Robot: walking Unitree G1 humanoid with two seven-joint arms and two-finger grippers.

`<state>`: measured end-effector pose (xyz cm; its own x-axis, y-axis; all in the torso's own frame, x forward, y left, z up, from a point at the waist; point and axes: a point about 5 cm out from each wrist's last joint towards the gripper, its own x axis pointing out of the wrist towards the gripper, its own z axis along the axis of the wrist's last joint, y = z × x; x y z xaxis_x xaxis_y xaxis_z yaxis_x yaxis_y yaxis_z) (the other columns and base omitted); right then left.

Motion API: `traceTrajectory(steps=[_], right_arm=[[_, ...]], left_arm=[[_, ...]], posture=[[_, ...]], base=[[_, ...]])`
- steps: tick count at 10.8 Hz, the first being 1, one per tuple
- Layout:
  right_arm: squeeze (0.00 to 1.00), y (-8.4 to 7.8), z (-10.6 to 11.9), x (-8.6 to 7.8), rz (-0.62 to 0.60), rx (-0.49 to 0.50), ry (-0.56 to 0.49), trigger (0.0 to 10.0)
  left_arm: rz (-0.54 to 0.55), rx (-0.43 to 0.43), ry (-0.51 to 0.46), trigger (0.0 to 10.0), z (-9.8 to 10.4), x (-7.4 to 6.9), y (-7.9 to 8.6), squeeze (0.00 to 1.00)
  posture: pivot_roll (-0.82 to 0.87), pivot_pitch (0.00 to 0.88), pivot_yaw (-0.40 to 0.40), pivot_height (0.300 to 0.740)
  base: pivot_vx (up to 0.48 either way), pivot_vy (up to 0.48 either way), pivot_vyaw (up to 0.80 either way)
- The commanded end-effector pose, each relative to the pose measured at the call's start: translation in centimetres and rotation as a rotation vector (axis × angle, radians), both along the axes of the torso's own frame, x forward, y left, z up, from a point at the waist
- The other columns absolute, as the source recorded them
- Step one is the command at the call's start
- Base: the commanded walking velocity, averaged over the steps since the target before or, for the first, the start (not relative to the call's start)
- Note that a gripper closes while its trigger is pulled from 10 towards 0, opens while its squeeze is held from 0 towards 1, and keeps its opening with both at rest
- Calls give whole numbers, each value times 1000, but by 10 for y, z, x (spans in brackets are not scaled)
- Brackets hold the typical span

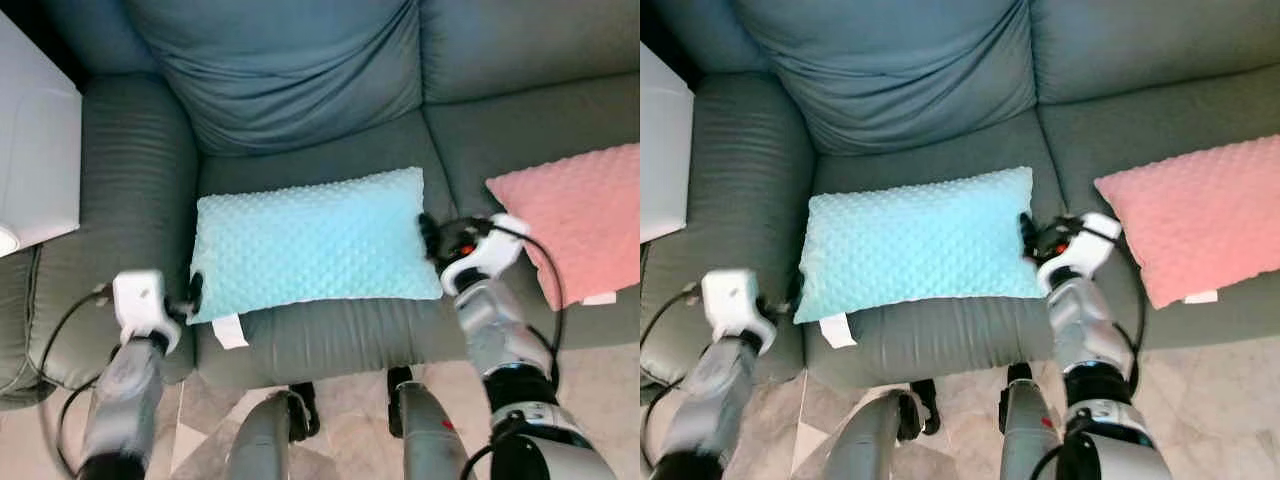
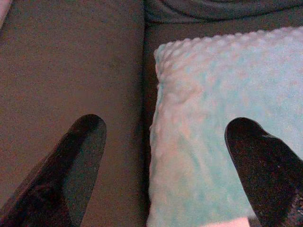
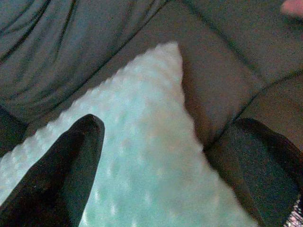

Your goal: Move the pillow to the sofa

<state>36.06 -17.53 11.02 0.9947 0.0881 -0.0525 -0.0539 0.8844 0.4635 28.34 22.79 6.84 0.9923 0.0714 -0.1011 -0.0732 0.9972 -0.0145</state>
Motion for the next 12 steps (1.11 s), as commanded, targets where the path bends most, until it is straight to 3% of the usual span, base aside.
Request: traceTrajectory(steps=[1, 2, 3, 4, 6, 7, 8, 9, 12], right_arm=[[1000, 7, -20, -7, 29, 27, 77, 10000], [1000, 13, -30, -11, 82, 15, 121, 10000], [0, 14, -36, -12, 100, -32, 146, 10000], [0, 11, -39, -13, 94, -73, 169, 10000], [0, 3, -42, -15, 98, -273, 161, 10000], [0, -2, -44, -15, 74, -321, 171, 10000], [0, -7, -44, -14, 54, -345, 173, 3255], [0, -11, -43, -13, 21, -332, 178, 0], [0, -6, -40, -11, 37, -264, 139, 0]], left_arm=[[11, 4, 54, 10000, -7, -12, 9, 1000], [0, 25, 92, 10000, -6, -23, 8, 1000], [-11, 25, 110, 10000, -7, -26, 8, 43], [-25, 23, 114, 10000, -6, -27, 6, 0], [-48, 19, 126, 10000, -3, -27, 1, 0], [-78, 21, 123, 10000, 0, -20, -6, 0], [-90, 21, 112, 10000, 5, -15, -10, 0], [-103, 22, 104, 10000, 8, -12, -12, 0], [-103, 30, 113, 10000, 9, -14, -11, 0]], posture=[[-41, 461, 194, 740], [-31, 456, 194, 740], [-25, 455, 195, 740], [-24, 453, 196, 740], [-20, 449, 201, 740], [-16, 449, 203, 740], [-11, 446, 206, 740], [-10, 446, 207, 740], [-1, 443, 212, 740]], base=[[0, 0, 0], [0, 0, 0], [0, 0, 0], [0, 0, 0], [0, 0, 0], [0, 0, 0], [0, 0, 0], [0, 0, 0], [0, 0, 0]])
